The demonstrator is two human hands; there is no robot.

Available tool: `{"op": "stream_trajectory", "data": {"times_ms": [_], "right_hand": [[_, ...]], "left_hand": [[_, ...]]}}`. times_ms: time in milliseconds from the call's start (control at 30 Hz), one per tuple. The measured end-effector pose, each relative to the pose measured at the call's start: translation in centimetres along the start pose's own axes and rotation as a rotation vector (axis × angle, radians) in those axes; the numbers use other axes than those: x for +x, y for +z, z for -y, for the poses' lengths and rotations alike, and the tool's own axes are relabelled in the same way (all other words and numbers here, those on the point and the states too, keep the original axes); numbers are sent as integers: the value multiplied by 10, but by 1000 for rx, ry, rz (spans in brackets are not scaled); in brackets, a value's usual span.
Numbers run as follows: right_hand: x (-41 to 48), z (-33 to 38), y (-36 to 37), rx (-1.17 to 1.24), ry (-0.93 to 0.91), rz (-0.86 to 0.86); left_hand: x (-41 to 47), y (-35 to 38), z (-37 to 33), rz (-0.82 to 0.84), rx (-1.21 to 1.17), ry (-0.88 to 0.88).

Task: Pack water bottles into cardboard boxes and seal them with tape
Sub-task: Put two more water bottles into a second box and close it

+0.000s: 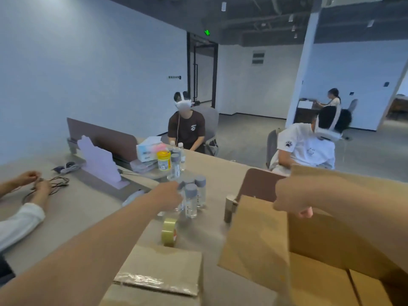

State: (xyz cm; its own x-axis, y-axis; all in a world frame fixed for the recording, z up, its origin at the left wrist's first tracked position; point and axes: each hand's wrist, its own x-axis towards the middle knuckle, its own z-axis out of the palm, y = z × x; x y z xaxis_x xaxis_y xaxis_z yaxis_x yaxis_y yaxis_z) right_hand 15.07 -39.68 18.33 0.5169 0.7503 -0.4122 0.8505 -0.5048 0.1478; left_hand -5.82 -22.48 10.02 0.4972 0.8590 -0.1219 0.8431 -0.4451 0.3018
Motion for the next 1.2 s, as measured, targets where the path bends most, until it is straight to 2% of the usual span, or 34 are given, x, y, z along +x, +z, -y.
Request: {"op": "stream_trajectory", "data": {"times_ms": [133, 333, 500, 700, 800, 900, 1000, 1067, 1200], "right_hand": [[76, 99, -16, -10, -97, -46], [159, 166, -5, 3, -172, -14], [241, 202, -6, 25, -189, -45], [349, 238, 21, 341, -156, -54], [383, 251, 44, 356, -185, -25], [398, 258, 59, 471, -123, -35], [386, 251, 56, 486, -175, -78], [369, 239, 47, 481, -220, -91], [326, 211, 19, 492, -199, -58]], "left_hand": [[67, -9, 82, 28, -43, -9], [147, -5, 128, 83, -98, -17], [219, 26, 127, 77, -145, 5], [296, 83, 111, 91, -232, -71], [322, 111, 111, 77, -354, -121], [331, 125, 117, 18, -383, -146], [328, 119, 116, -8, -368, -135], [318, 105, 113, -24, -359, -126], [290, 53, 97, -54, -366, -78]]}}
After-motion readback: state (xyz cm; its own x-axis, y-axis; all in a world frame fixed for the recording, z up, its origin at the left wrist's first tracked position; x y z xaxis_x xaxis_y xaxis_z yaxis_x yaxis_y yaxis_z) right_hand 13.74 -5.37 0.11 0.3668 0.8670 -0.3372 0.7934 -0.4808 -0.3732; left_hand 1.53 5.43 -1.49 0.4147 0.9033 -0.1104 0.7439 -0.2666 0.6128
